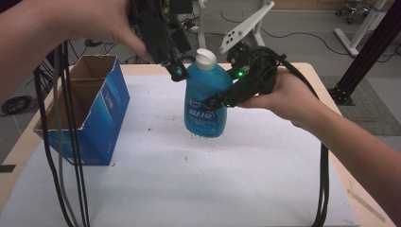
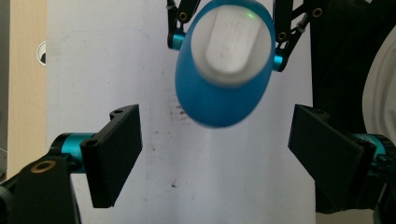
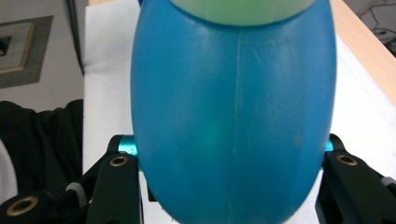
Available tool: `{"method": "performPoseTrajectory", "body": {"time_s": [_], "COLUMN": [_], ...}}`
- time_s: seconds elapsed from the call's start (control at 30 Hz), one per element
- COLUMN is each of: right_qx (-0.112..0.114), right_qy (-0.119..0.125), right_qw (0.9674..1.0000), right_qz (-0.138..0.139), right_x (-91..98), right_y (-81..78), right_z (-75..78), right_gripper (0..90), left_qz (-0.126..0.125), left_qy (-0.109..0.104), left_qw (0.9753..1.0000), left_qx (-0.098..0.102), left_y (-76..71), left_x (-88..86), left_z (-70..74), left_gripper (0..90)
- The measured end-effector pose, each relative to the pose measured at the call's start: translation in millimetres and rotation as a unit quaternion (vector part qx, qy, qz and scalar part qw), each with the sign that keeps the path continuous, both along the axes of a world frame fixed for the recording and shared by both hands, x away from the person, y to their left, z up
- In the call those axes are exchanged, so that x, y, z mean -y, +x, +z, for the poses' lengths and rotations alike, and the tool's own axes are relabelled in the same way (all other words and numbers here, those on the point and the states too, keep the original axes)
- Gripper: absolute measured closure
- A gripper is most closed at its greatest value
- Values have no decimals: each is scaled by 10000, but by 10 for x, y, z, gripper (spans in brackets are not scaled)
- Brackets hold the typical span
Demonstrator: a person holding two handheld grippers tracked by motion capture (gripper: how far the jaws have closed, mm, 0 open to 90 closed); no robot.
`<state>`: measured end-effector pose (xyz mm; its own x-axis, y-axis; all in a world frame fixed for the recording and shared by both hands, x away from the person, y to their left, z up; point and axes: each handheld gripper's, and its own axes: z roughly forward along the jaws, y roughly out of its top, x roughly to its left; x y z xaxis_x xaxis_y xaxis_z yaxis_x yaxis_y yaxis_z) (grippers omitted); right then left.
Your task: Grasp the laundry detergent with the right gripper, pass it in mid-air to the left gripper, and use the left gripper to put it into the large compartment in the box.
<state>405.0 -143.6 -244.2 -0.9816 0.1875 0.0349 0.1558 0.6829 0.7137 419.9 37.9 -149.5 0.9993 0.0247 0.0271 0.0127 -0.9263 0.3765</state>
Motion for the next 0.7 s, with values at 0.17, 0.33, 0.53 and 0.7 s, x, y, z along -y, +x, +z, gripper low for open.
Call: {"method": "performPoseTrajectory", "body": {"time_s": [0.17, 0.33, 0.53, 0.7], "right_qx": [-29, -28, -54, -77], "right_qy": [-84, -198, -224, -274], "right_qw": [9997, 9991, 9985, 9982], "right_qz": [246, 376, 502, 527], "right_x": [-108, -177, -239, -258], "right_y": [11, 14, 12, 10], "right_z": [98, 145, 183, 171], "right_gripper": [465, 465, 464, 465], "left_qz": [-132, -170, -162, -138], "left_qy": [114, 145, 222, 229], "left_qw": [9998, 9997, 9996, 9996], "left_qx": [-44, -46, -51, -44], "left_y": [-32, -49, -60, -72], "left_x": [65, 87, 108, 119], "left_z": [-28, -30, -56, -63], "left_gripper": [177, 177, 178, 181]}}
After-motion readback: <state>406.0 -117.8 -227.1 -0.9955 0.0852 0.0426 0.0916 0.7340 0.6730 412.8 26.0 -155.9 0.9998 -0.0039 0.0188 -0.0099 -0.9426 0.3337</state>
